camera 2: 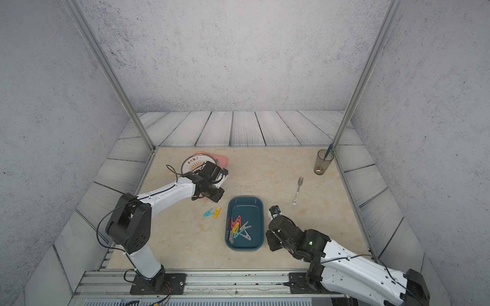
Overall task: Take the clothespins out of the storage box
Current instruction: Place the clothespin at the center of the board.
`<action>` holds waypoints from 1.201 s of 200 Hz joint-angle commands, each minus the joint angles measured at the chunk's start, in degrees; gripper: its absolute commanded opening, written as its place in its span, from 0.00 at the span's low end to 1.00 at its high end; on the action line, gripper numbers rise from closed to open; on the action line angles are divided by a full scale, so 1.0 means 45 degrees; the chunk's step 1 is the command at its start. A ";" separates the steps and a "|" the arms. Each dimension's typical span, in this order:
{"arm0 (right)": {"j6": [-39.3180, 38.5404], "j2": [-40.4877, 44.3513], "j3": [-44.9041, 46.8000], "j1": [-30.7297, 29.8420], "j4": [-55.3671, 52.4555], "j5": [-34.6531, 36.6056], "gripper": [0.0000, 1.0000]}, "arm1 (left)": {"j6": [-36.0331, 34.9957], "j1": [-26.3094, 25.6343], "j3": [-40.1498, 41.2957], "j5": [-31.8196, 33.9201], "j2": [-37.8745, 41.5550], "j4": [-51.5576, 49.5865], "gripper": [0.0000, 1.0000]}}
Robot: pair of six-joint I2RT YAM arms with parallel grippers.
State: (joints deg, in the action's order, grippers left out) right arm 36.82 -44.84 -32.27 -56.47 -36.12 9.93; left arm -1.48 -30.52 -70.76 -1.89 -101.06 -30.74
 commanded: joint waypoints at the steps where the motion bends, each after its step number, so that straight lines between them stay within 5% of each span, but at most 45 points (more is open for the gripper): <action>1: -0.0115 -0.0030 -0.0016 -0.0063 0.0086 -0.0025 0.35 | -0.0115 0.0642 0.0544 0.0287 -0.0314 0.0118 0.05; 240: -0.0174 0.0199 0.0043 -0.0049 0.0038 0.0054 0.35 | -0.0649 0.1102 0.0663 -0.0373 -0.0380 -0.1658 0.25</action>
State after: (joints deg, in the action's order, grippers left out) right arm 36.77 -45.01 -32.27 -56.47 -35.35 9.93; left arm -4.16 -25.52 -65.65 -2.85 -104.42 -35.83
